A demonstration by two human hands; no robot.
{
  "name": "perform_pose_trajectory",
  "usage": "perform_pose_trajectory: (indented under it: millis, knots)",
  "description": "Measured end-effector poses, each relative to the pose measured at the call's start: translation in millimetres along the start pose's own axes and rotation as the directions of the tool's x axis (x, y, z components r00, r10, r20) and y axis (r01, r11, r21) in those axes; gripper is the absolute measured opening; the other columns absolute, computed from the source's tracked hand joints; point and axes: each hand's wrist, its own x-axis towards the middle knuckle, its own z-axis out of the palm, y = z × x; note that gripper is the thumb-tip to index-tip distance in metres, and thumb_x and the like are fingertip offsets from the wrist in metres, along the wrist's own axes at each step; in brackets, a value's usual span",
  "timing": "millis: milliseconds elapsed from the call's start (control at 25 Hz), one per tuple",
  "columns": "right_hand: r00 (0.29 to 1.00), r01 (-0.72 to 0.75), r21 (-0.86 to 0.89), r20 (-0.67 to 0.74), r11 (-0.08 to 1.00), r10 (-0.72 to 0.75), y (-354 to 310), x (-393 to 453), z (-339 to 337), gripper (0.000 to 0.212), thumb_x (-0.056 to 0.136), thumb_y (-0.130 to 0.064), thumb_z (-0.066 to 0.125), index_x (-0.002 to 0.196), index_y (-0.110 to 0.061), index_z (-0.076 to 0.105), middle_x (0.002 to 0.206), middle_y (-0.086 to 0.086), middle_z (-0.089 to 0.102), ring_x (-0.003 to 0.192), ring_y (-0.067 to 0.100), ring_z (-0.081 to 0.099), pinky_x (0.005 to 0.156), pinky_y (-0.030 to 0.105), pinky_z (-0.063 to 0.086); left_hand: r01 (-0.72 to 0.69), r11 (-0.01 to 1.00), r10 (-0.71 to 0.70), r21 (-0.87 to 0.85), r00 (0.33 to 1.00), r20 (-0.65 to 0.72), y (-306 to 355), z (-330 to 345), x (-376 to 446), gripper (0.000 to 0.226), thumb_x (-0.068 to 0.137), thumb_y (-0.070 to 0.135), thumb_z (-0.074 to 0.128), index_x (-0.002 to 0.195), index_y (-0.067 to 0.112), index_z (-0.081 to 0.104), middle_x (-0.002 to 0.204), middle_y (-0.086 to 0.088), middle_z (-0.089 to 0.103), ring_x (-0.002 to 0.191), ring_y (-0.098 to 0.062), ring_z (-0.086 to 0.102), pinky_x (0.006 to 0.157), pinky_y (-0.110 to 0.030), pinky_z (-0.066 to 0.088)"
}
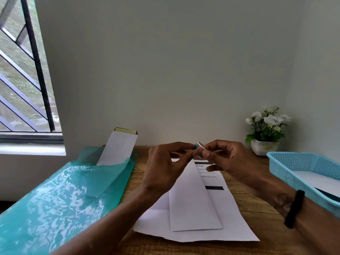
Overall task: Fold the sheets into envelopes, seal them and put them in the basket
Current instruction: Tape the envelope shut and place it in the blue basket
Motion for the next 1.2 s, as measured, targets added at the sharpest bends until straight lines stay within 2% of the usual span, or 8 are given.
perform_pose_trajectory:
  millis: [120, 240, 440, 560, 760, 880, 1040, 1200]
  knots:
    - [1.0, -0.002, -0.031, -0.004, 1.0, 0.002, 0.1, -0.2, 0.0, 0.021, 0.087, -0.036, 0.077, 0.102, -0.021, 0.08, 0.096, 0.0, 0.081, 0.092, 0.018, 0.077, 0.08, 0.035, 0.066, -0.042, 0.999, 0.043, 0.022, 0.999, -0.007, -1.0, -0.2, 0.1, 0.02, 0.091, 0.034, 0.078, 0.106, 0.023, 0.084, 0.095, 0.012, 0.081, 0.082, 0.0, 0.075, 0.076, -0.02, 0.062]
    - [1.0, -0.002, -0.019, -0.019, 1.0, 0.002, 0.7, 0.0, 1.5, 0.021, 0.086, -0.035, 0.078, 0.1, -0.019, 0.08, 0.095, 0.003, 0.081, 0.092, 0.019, 0.077, 0.078, 0.033, 0.066, -0.126, 0.982, 0.129, 0.138, 0.991, -0.017, -5.9, -0.3, -0.6, 0.017, 0.094, 0.032, 0.077, 0.106, 0.023, 0.084, 0.094, 0.011, 0.081, 0.08, -0.003, 0.073, 0.073, -0.025, 0.061]
    - [1.0, 0.014, -0.016, -0.017, 1.0, -0.014, 1.8, -0.7, 4.3, 0.027, 0.08, -0.04, 0.078, 0.098, -0.019, 0.08, 0.094, 0.004, 0.081, 0.092, 0.017, 0.077, 0.076, 0.035, 0.066, -0.296, 0.853, 0.304, 0.43, 0.951, 0.053, -5.5, -3.9, -2.2, 0.015, 0.098, 0.038, 0.069, 0.102, 0.027, 0.079, 0.094, 0.012, 0.078, 0.079, -0.008, 0.067, 0.065, -0.035, 0.056]
    - [1.0, 0.009, -0.022, 0.002, 1.0, -0.009, 3.0, 0.0, 4.9, 0.026, 0.082, -0.04, 0.078, 0.098, -0.019, 0.08, 0.094, 0.002, 0.081, 0.092, 0.015, 0.076, 0.077, 0.035, 0.066, -0.325, 0.826, 0.32, 0.461, 0.943, 0.092, -1.4, -6.4, -0.6, 0.013, 0.098, 0.036, 0.065, 0.097, 0.026, 0.073, 0.088, 0.012, 0.072, 0.074, -0.01, 0.065, 0.061, -0.037, 0.055]
    - [0.999, -0.016, -0.006, 0.042, 1.0, 0.016, 3.7, -0.9, 4.8, 0.049, 0.065, -0.059, 0.078, 0.096, -0.022, 0.08, 0.096, 0.002, 0.081, 0.095, 0.016, 0.076, 0.078, 0.035, 0.065, -0.141, 0.972, 0.127, 0.188, 0.988, 0.085, -1.4, -2.4, -1.1, 0.011, 0.098, 0.027, 0.067, 0.091, 0.019, 0.065, 0.081, 0.01, 0.066, 0.069, -0.012, 0.064, 0.062, -0.028, 0.056]
    - [0.998, -0.04, 0.018, 0.049, 0.999, 0.039, 5.1, 1.1, 4.0, 0.042, 0.069, -0.054, 0.079, 0.097, -0.022, 0.081, 0.098, 0.004, 0.08, 0.096, 0.021, 0.075, 0.079, 0.038, 0.066, -0.035, 0.991, 0.032, 0.132, 0.999, 0.026, -3.1, -1.1, 2.2, 0.014, 0.098, 0.027, 0.066, 0.09, 0.016, 0.065, 0.078, 0.008, 0.068, 0.067, -0.014, 0.068, 0.06, -0.026, 0.057]
    - [0.996, -0.08, 0.03, 0.046, 0.996, 0.079, 4.8, 1.9, 2.6, 0.023, 0.085, -0.036, 0.079, 0.103, -0.021, 0.08, 0.1, 0.004, 0.08, 0.099, 0.024, 0.074, 0.083, 0.044, 0.065, 0.096, 0.995, -0.096, 0.024, 0.995, -0.015, -8.6, -1.5, 4.4, 0.012, 0.101, 0.021, 0.065, 0.092, 0.012, 0.067, 0.078, 0.007, 0.072, 0.065, -0.011, 0.072, 0.055, -0.018, 0.056]
    - [0.995, -0.091, 0.071, 0.052, 0.993, 0.087, 3.3, 0.4, 2.8, 0.036, 0.076, -0.042, 0.081, 0.103, -0.019, 0.081, 0.101, 0.006, 0.08, 0.102, 0.029, 0.073, 0.084, 0.045, 0.065, 0.185, 0.982, -0.185, -0.034, 0.983, -0.006, -13.7, 1.3, 4.9, 0.014, 0.102, 0.024, 0.063, 0.093, 0.014, 0.067, 0.081, 0.009, 0.072, 0.065, -0.01, 0.073, 0.059, -0.027, 0.063]
